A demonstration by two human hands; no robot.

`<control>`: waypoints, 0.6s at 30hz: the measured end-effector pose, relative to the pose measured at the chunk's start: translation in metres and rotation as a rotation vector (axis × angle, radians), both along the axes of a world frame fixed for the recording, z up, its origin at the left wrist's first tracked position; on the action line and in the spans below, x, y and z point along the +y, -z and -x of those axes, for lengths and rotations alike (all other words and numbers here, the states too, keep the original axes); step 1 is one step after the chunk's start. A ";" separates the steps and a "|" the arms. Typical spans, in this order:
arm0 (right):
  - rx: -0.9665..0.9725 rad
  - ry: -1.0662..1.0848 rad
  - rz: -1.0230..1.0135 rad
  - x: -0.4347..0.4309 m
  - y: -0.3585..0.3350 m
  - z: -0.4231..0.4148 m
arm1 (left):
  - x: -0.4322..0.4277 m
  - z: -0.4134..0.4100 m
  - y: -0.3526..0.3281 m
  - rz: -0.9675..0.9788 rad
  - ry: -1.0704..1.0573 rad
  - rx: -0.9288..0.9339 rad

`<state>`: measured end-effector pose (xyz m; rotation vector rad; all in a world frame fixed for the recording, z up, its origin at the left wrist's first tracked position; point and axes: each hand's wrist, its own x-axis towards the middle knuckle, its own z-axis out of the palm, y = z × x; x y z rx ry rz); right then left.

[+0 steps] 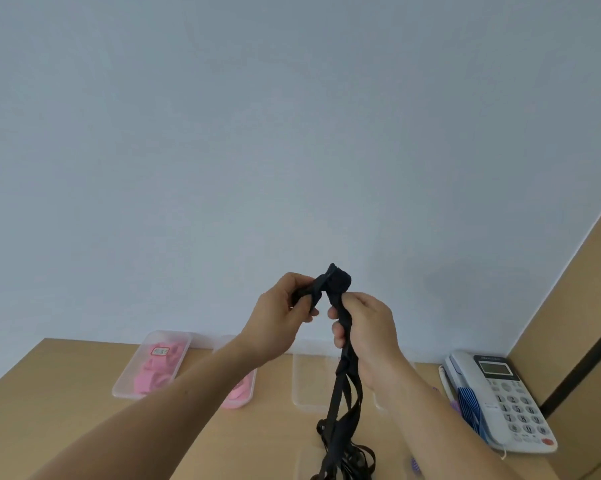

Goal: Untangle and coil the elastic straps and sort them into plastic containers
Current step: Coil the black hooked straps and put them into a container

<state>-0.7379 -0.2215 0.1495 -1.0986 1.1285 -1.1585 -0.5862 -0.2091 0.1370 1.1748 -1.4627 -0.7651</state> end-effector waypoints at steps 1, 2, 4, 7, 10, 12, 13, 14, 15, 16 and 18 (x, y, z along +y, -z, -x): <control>-0.008 0.005 -0.010 0.000 -0.003 0.001 | -0.001 -0.002 0.001 0.067 -0.030 -0.106; -0.020 0.001 -0.025 -0.001 -0.005 0.002 | -0.002 -0.004 0.003 0.159 -0.062 -0.228; -0.058 -0.038 -0.060 0.000 -0.006 0.004 | -0.006 -0.008 0.005 0.397 -0.112 -0.499; -0.038 -0.109 -0.073 0.002 -0.004 0.004 | -0.007 -0.009 0.007 0.673 -0.156 -0.828; 0.040 -0.092 -0.051 0.003 -0.002 0.004 | -0.007 -0.009 0.015 0.766 -0.163 -0.897; 0.043 -0.086 -0.031 0.001 -0.003 0.007 | -0.005 -0.007 0.017 0.555 -0.078 -0.640; 0.040 -0.087 -0.012 0.000 -0.003 0.009 | -0.003 -0.005 0.014 0.336 -0.018 -0.455; 0.038 -0.094 0.016 -0.001 -0.003 0.011 | -0.003 -0.003 0.009 0.103 0.042 -0.283; 0.042 -0.110 0.051 -0.002 -0.003 0.013 | -0.002 -0.003 0.003 -0.100 0.096 -0.124; 0.054 -0.136 0.086 -0.003 -0.002 0.015 | -0.003 -0.004 -0.004 -0.261 0.150 0.015; 0.084 -0.202 0.142 -0.005 0.001 0.018 | -0.005 -0.011 -0.017 -0.474 0.255 0.170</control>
